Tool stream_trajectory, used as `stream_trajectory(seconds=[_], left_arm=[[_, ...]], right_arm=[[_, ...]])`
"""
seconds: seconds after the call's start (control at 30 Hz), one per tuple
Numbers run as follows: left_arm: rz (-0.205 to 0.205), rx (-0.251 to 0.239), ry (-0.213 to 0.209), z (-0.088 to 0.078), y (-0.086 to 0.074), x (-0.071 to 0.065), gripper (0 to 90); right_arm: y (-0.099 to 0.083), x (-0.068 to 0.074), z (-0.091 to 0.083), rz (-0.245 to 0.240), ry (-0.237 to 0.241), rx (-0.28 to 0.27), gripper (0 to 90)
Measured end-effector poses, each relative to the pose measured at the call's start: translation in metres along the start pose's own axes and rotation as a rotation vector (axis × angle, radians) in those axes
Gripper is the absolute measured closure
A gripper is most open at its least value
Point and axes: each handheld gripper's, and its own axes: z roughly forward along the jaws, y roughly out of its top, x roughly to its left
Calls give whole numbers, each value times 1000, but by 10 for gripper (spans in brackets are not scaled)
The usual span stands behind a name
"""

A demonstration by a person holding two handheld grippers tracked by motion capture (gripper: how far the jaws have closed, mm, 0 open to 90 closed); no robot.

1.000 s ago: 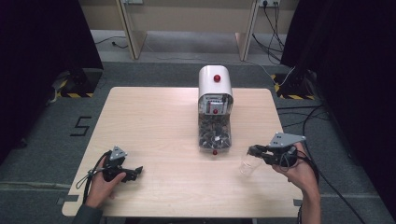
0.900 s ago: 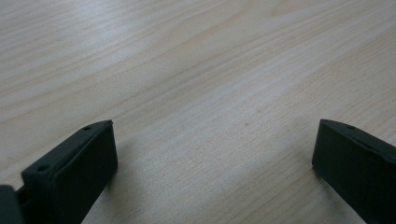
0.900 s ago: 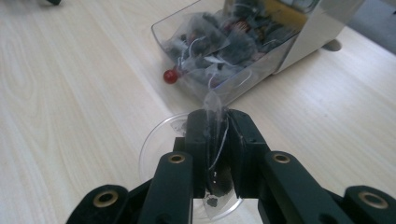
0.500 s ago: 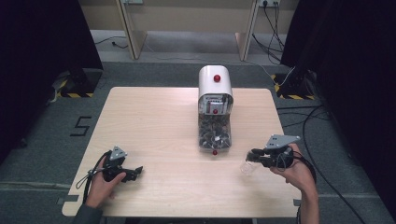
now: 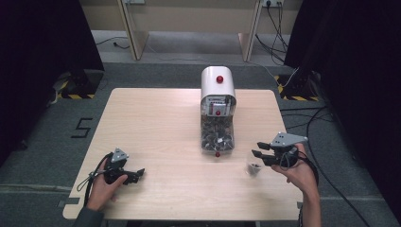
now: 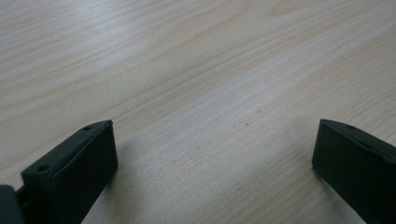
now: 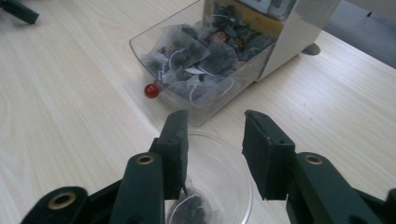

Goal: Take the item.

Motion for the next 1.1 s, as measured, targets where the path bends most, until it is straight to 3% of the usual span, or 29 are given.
stream_trajectory(seconds=[0.5,1.1], left_arm=[[1,2,1,0,0,0,0],[0,2,1,0,0,0,0]], right_arm=[[-2,-7,1,46,-61,-28,520],[-12,-22,4,148,-148,-67,467]])
